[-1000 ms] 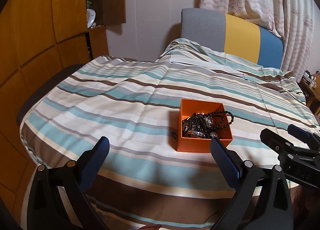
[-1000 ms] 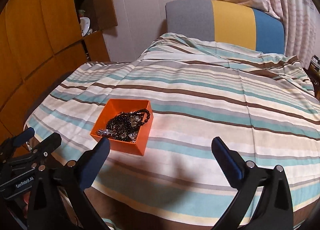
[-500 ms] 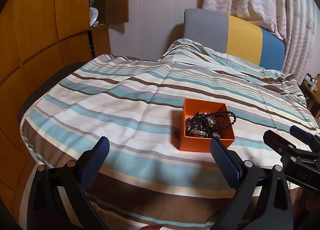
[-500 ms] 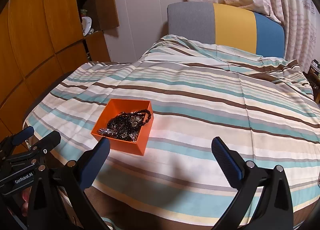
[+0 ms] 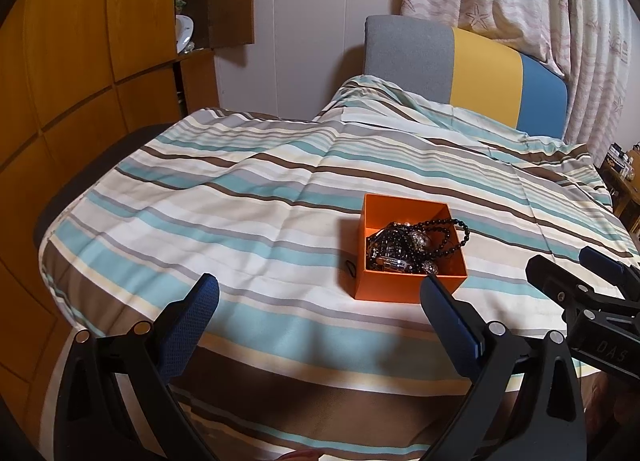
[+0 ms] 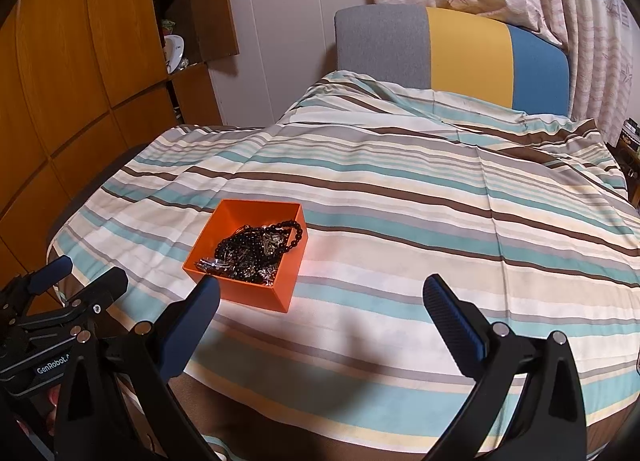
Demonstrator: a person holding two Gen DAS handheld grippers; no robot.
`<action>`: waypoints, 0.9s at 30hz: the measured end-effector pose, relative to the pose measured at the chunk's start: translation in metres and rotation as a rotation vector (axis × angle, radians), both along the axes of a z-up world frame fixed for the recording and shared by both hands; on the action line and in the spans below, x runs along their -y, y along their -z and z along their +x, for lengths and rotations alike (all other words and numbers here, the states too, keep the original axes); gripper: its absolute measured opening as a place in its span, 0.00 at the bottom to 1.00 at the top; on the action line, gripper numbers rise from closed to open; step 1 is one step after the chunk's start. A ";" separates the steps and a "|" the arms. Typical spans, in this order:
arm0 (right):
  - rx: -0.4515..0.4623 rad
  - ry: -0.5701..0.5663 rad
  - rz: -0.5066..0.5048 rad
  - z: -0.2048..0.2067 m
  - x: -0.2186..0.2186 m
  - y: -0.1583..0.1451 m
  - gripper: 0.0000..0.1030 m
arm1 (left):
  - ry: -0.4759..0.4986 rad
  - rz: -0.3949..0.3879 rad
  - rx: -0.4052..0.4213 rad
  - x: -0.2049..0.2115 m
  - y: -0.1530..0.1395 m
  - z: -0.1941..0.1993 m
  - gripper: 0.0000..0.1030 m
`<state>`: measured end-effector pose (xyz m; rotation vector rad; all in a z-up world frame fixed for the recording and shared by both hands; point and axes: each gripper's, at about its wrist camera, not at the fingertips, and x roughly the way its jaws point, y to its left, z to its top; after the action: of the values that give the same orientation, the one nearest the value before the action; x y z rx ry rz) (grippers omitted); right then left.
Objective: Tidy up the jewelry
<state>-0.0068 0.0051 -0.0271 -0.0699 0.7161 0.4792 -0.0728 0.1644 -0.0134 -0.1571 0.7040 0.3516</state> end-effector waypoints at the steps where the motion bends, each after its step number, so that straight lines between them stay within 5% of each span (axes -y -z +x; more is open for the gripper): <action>1: -0.001 -0.001 -0.001 0.000 0.000 0.000 0.98 | 0.000 0.000 0.000 0.000 0.000 0.000 0.97; 27: -0.015 -0.004 0.000 0.001 0.001 0.001 0.98 | 0.013 0.000 -0.004 0.003 0.003 0.000 0.97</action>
<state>-0.0054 0.0038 -0.0283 -0.0677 0.7309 0.4838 -0.0726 0.1614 -0.0167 -0.1516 0.7083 0.3392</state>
